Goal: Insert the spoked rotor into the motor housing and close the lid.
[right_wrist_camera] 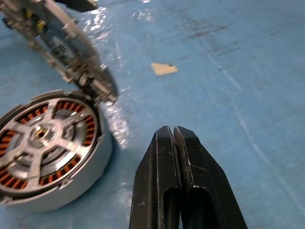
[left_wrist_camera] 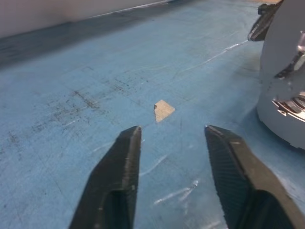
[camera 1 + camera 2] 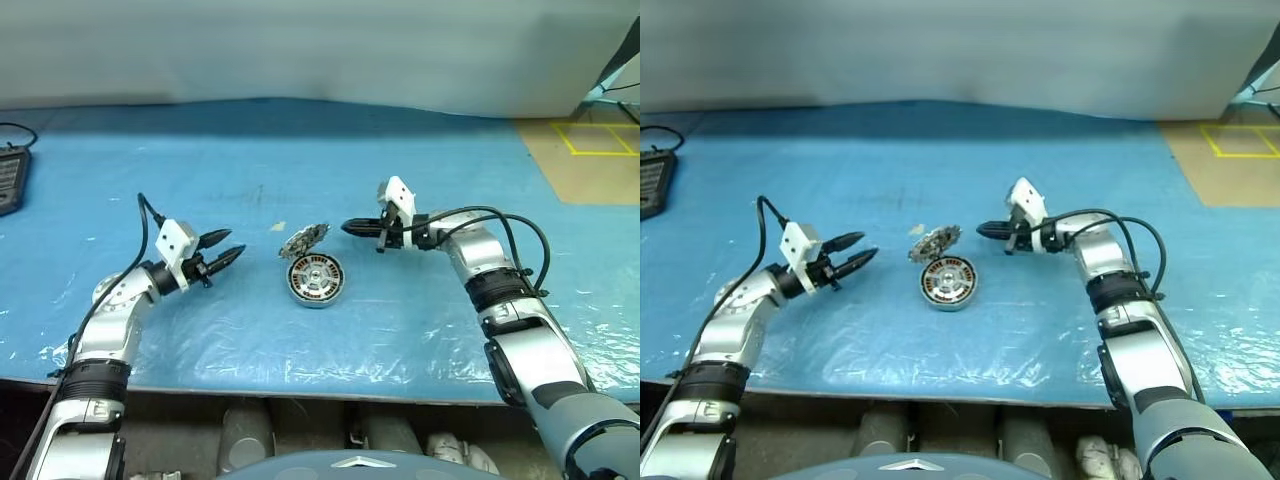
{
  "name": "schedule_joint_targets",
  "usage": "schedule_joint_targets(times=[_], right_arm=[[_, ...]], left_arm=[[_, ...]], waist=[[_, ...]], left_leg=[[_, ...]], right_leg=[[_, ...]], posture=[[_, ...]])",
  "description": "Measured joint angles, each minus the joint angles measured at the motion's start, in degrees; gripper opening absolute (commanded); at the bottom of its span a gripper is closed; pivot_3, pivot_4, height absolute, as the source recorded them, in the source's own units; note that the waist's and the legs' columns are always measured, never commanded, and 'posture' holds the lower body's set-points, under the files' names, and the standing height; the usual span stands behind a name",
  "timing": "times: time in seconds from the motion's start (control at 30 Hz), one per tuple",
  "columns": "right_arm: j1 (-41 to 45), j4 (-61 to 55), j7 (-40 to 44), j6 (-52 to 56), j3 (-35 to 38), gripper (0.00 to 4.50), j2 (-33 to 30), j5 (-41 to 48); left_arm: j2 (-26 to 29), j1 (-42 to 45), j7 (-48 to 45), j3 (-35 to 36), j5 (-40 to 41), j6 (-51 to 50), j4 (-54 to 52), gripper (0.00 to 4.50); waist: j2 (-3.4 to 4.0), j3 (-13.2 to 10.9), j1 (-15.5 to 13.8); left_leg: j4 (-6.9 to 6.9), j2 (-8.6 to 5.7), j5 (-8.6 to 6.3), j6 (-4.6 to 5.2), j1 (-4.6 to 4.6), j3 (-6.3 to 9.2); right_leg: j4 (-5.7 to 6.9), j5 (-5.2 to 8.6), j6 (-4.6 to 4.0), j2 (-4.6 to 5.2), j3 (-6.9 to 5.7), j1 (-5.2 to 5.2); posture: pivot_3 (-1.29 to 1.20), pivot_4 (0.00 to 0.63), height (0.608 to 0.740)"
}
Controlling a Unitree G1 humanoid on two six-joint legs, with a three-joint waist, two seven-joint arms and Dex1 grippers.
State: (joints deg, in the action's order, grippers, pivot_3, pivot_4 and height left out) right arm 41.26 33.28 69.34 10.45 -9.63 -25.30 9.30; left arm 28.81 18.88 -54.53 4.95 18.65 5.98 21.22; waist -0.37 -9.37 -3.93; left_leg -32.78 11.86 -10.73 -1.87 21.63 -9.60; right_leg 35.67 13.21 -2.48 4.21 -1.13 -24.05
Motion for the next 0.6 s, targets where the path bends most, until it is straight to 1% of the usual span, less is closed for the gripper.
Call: schedule_joint_targets(times=[0.1, 0.27, 0.43, 0.6], right_arm=[[-4.1, -5.5, 3.6, 2.8, -0.2, 0.0, -0.9, 1.6], [-7.4, -13.2, 6.1, 6.3, 0.1, 0.0, -2.9, 4.3], [-9.0, -16.5, 6.6, 8.6, 0.1, 0.0, -3.2, 5.7], [-10.8, -21.0, 6.8, 11.2, 0.0, 0.0, -3.9, 7.6]], left_arm=[[-0.6, 3.6, -1.0, -0.4, -0.2, 0.2, 3.2, 0.03], [-2.2, 9.9, -5.1, -1.4, -0.5, 0.3, 9.5, 0.01], [-3.9, 15.2, -9.7, -2.8, -0.4, -0.9, 13.6, 0.01], [-6.4, 22.1, -12.1, -3.1, -1.1, -1.4, 21.3, 0.01]], waist=[[-0.01, 0.0, -0.2], [-0.03, 0.0, -0.2], [-0.03, 0.0, -0.2], [-0.04, 0.0, -0.5]], left_leg=[[-0.02, -0.01, 0.08, 0.14, 0.06, 0.01], [-0.05, 0.01, 0.08, 0.13, 0.05, 0.02], [-0.07, -0.01, 0.08, 0.13, 0.09, 0.02], [-0.06, -0.02, 0.09, 0.13, 0.13, 0.02]], right_leg=[[0.0, 0.0, 0.01, 0.0, -0.01, -0.03], [0.06, -0.01, 0.0, 0.0, -0.03, -0.05], [0.02, -0.01, 0.0, 0.02, -0.02, -0.05], [-0.01, -0.01, 0.0, 0.02, -0.03, -0.06]], posture=[[0.0, 0.15, 0.74], [0.0, 0.15, 0.74], [0.0, 0.15, 0.74], [0.0, 0.15, 0.74]])
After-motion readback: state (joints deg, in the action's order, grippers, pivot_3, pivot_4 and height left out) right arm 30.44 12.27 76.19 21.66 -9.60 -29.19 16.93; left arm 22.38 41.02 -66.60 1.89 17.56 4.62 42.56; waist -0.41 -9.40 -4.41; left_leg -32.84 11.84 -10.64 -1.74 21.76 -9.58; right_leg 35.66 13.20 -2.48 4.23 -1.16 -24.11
